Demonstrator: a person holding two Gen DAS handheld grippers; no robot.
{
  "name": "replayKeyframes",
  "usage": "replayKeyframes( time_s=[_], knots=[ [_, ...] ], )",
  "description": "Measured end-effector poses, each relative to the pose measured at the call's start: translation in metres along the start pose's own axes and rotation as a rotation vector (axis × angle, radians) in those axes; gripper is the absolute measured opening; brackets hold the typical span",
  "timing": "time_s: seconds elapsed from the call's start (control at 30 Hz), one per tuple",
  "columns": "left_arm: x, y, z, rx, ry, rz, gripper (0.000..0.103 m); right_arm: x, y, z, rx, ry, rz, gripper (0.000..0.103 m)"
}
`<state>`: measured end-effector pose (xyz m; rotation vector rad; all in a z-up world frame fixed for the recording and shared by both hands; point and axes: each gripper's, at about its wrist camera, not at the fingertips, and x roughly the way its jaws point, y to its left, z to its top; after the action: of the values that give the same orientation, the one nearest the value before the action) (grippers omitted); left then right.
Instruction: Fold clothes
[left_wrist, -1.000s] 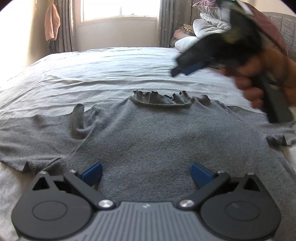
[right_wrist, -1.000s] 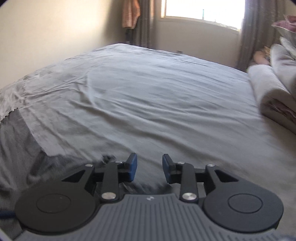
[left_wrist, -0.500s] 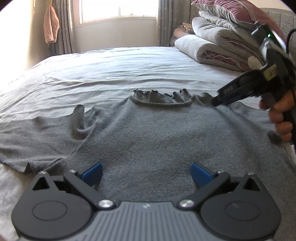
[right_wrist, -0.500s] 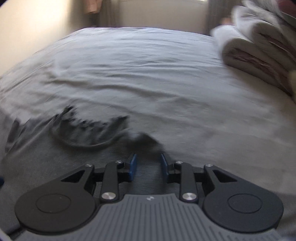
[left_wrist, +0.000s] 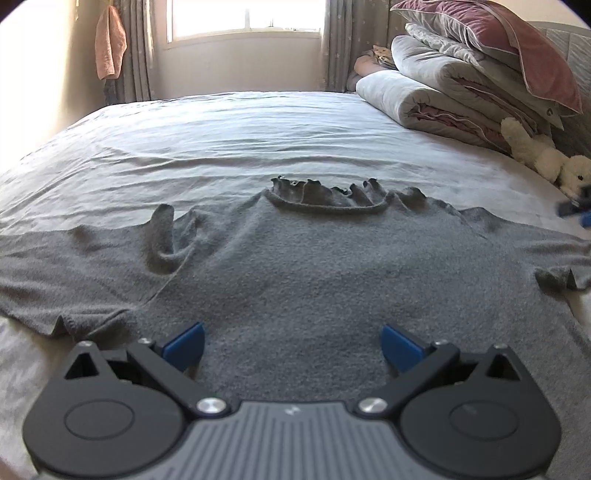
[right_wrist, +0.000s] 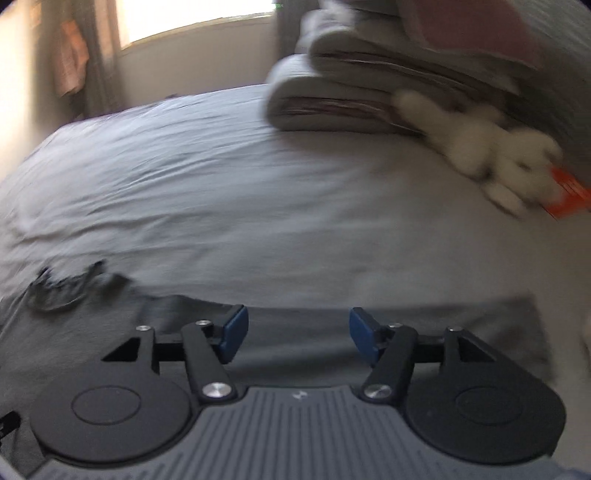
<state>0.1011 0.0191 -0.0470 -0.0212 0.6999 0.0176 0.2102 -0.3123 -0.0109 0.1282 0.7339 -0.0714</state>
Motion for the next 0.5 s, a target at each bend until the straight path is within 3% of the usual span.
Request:
replayKeyframes(
  time_s=[0.33, 0.5],
  knots=[
    [-0.001, 0.004, 0.002, -0.029, -0.002, -0.001, 0.102, -0.018, -0.101, -0.015, 0.265, -0.012, -0.181, 0.067],
    [0.000, 0.007, 0.002, -0.037, -0.002, 0.006, 0.102, -0.014, -0.130, -0.030, 0.393, -0.008, -0.208, 0.067]
  ],
)
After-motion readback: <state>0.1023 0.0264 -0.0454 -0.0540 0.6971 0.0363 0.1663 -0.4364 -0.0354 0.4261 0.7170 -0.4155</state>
